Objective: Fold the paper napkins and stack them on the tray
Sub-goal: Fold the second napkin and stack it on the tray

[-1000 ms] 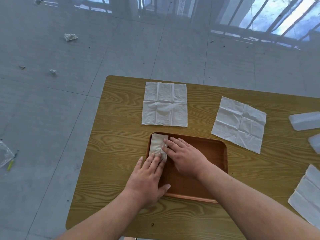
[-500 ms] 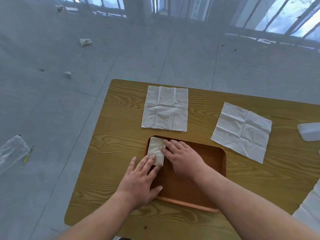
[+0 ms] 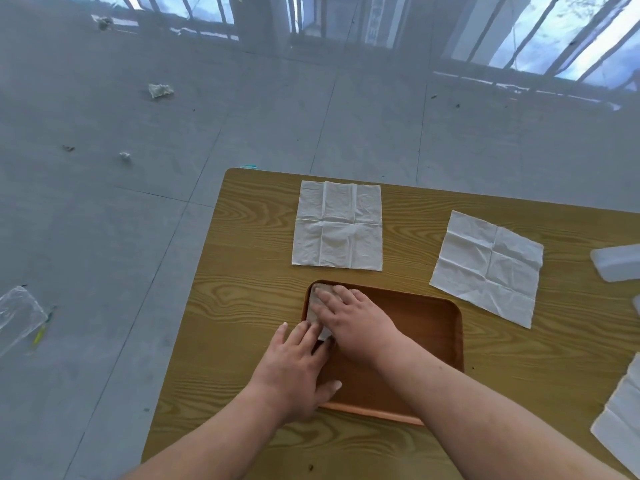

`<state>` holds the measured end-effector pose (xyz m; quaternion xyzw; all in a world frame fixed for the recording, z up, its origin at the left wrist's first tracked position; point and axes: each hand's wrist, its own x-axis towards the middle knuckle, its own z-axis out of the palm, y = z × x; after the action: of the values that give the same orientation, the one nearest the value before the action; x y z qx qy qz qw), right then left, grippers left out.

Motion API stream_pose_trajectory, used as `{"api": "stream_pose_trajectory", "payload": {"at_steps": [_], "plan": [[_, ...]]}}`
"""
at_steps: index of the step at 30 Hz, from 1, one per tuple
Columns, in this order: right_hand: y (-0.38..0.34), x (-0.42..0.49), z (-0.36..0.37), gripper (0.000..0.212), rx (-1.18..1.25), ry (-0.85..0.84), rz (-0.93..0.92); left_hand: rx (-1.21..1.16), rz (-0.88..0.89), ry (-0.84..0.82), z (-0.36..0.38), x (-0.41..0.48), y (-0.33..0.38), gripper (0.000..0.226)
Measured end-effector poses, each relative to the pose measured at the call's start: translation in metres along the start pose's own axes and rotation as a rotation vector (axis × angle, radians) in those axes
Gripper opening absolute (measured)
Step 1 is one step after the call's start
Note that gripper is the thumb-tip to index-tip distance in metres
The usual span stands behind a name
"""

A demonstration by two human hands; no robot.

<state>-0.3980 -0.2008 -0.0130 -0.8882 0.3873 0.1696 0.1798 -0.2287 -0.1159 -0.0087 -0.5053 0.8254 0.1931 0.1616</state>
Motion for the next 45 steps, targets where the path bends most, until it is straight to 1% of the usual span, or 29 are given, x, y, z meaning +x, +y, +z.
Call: {"api": "stream_pose_trajectory", "payload": {"at_steps": [7, 8, 9, 11, 12, 14, 17, 19, 21, 23, 24, 26, 28, 30, 32, 34, 37, 40, 45], "plan": [[0.002, 0.003, 0.0, 0.061, 0.022, -0.003, 0.018, -0.036, 0.039, 0.009, -0.009, 0.004, -0.008, 0.081], [0.002, 0.002, -0.002, 0.061, 0.041, 0.009, 0.012, -0.058, 0.056, 0.049, -0.012, 0.004, -0.009, 0.078], [0.003, 0.001, -0.005, 0.061, 0.062, 0.044, 0.008, -0.074, 0.08, 0.124, -0.013, 0.006, -0.011, 0.071], [0.005, -0.001, -0.014, 0.058, 0.11, 0.179, 0.045, -0.089, 0.105, 0.31, -0.018, 0.014, -0.017, 0.054], [0.009, -0.001, -0.02, 0.056, 0.145, 0.251, 0.097, -0.088, 0.083, 0.352, -0.023, 0.021, -0.023, 0.049], [0.022, 0.001, -0.03, 0.053, 0.215, 0.341, 0.22, -0.063, -0.004, 0.34, -0.038, 0.037, -0.036, 0.046], [0.045, 0.006, -0.041, 0.044, 0.219, 0.358, 0.321, -0.052, -0.114, 0.333, -0.06, 0.062, -0.059, 0.044], [0.061, 0.009, -0.044, 0.037, 0.221, 0.352, 0.358, -0.055, -0.149, 0.324, -0.069, 0.077, -0.073, 0.042], [0.073, 0.012, -0.044, 0.035, 0.233, 0.338, 0.397, -0.07, -0.185, 0.306, -0.074, 0.09, -0.084, 0.043], [0.084, 0.014, -0.044, 0.035, 0.272, 0.332, 0.452, -0.143, -0.247, 0.286, -0.079, 0.102, -0.092, 0.044], [0.088, 0.016, -0.044, 0.035, 0.314, 0.339, 0.49, -0.215, -0.293, 0.277, -0.081, 0.107, -0.095, 0.045], [0.096, 0.019, -0.045, 0.036, 0.443, 0.353, 0.582, -0.382, -0.404, 0.258, -0.086, 0.117, -0.1, 0.046], [0.102, 0.023, -0.046, 0.036, 0.534, 0.355, 0.648, -0.481, -0.47, 0.253, -0.088, 0.125, -0.102, 0.047], [0.105, 0.024, -0.044, 0.035, 0.524, 0.342, 0.656, -0.471, -0.454, 0.254, -0.089, 0.129, -0.102, 0.049], [0.106, 0.023, -0.041, 0.033, 0.478, 0.328, 0.637, -0.405, -0.392, 0.269, -0.088, 0.128, -0.101, 0.05], [0.105, 0.019, -0.037, 0.032, 0.43, 0.315, 0.584, -0.321, -0.295, 0.282, -0.086, 0.124, -0.101, 0.048], [0.102, 0.013, -0.031, 0.031, 0.322, 0.299, 0.467, -0.214, -0.169, 0.254, -0.079, 0.119, -0.101, 0.044], [0.1, 0.011, -0.028, 0.026, 0.275, 0.308, 0.419, -0.216, -0.146, 0.285, -0.075, 0.117, -0.101, 0.036], [0.103, 0.016, -0.028, 0.013, 0.235, 0.332, 0.411, -0.162, -0.14, 0.323, -0.073, 0.12, -0.102, 0.024]]}}
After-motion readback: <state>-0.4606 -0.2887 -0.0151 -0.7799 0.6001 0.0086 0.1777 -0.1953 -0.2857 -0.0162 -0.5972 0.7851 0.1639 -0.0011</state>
